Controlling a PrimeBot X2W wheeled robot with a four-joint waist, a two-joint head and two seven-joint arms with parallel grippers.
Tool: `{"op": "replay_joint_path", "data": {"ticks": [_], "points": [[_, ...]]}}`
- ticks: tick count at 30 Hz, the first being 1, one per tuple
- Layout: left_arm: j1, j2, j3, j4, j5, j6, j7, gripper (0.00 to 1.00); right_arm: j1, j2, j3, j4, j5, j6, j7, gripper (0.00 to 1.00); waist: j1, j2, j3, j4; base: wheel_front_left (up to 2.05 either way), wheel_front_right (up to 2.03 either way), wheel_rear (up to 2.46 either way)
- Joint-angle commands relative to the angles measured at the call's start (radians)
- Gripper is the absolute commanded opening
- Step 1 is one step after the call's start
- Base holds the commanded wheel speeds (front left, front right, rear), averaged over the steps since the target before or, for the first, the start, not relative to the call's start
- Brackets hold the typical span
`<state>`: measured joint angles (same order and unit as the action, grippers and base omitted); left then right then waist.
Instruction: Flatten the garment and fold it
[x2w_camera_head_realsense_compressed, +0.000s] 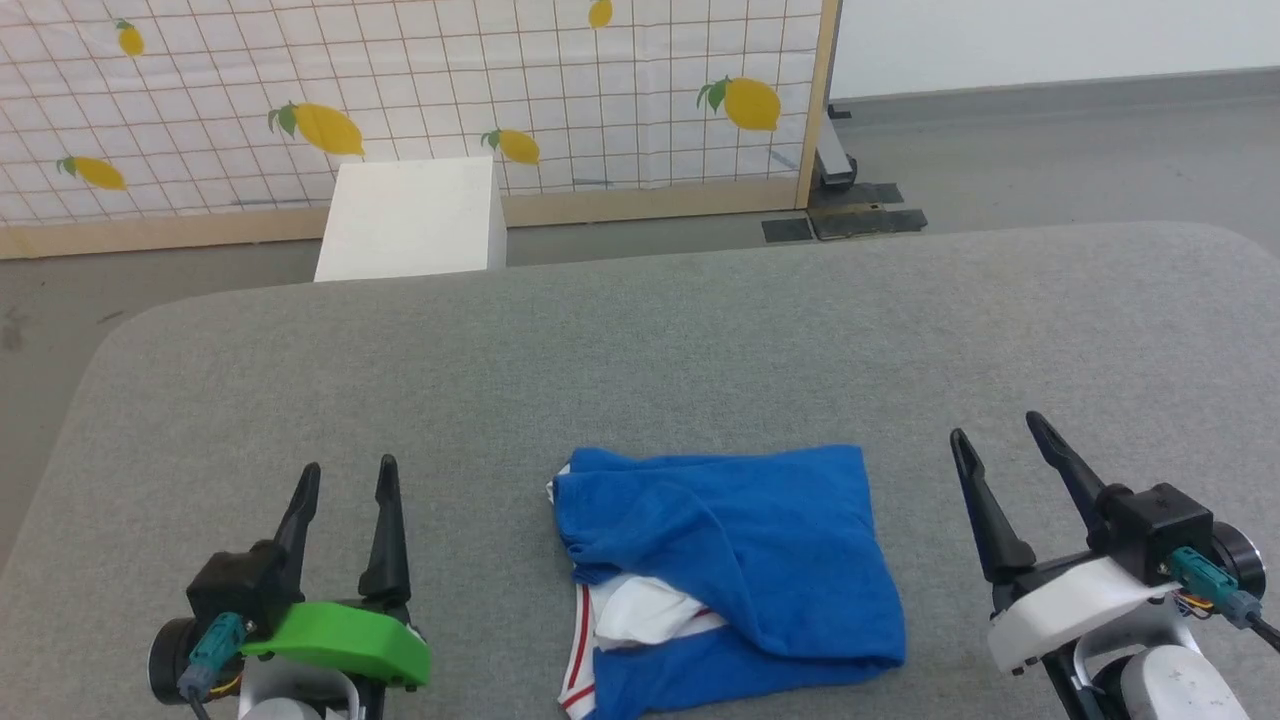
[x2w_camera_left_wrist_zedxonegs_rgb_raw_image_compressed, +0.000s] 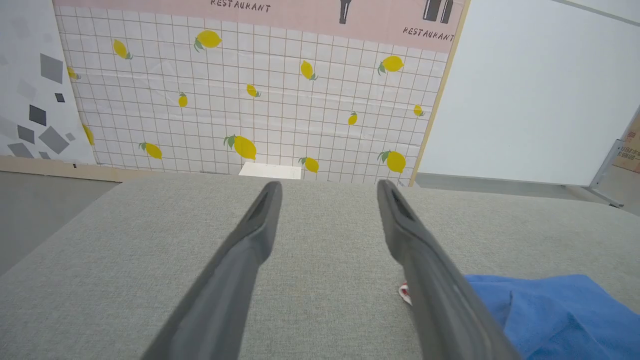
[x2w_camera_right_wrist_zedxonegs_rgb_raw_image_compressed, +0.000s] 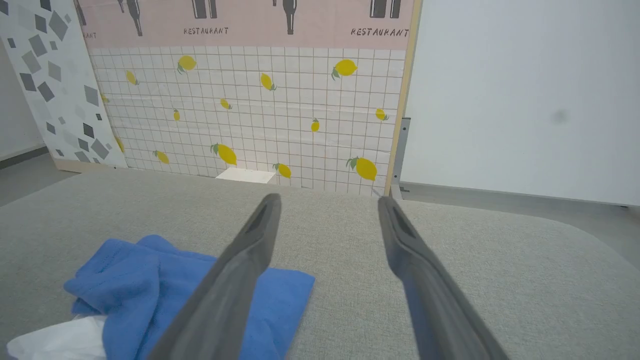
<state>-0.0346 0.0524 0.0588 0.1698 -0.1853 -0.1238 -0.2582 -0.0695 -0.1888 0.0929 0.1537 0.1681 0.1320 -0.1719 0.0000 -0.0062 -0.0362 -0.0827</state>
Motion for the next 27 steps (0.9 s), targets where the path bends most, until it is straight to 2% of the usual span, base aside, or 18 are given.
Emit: {"op": "replay_joint_path", "data": {"ticks": [1,23,25,27], "points": [[0.012,-0.002,-0.003,-0.002,-0.014,-0.006,-0.004,1.0,0.015,-0.001,-0.003,0.004,0.012,-0.001,-0.002,1.0,0.0,0.0062,0.005,0.0,0.0,0.0,0.0],[0.006,-0.002,-0.004,0.004,-0.018,-0.001,-0.004,1.0,0.027,0.02,-0.037,0.009,0.029,-0.001,-0.008,1.0,0.0,0.0062,0.016,0.001,0.0,0.0,0.0],[0.006,-0.002,-0.003,0.004,-0.018,-0.001,-0.004,1.0,0.024,0.031,-0.047,0.01,0.068,-0.001,0.0,1.0,0.0,0.0062,0.016,0.003,0.0,0.0,0.0],[0.005,-0.002,-0.002,0.003,-0.019,-0.001,-0.004,1.0,0.021,0.055,-0.064,0.016,0.159,-0.001,0.026,1.0,0.0,0.0062,0.018,0.004,0.0,0.0,0.0]]}}
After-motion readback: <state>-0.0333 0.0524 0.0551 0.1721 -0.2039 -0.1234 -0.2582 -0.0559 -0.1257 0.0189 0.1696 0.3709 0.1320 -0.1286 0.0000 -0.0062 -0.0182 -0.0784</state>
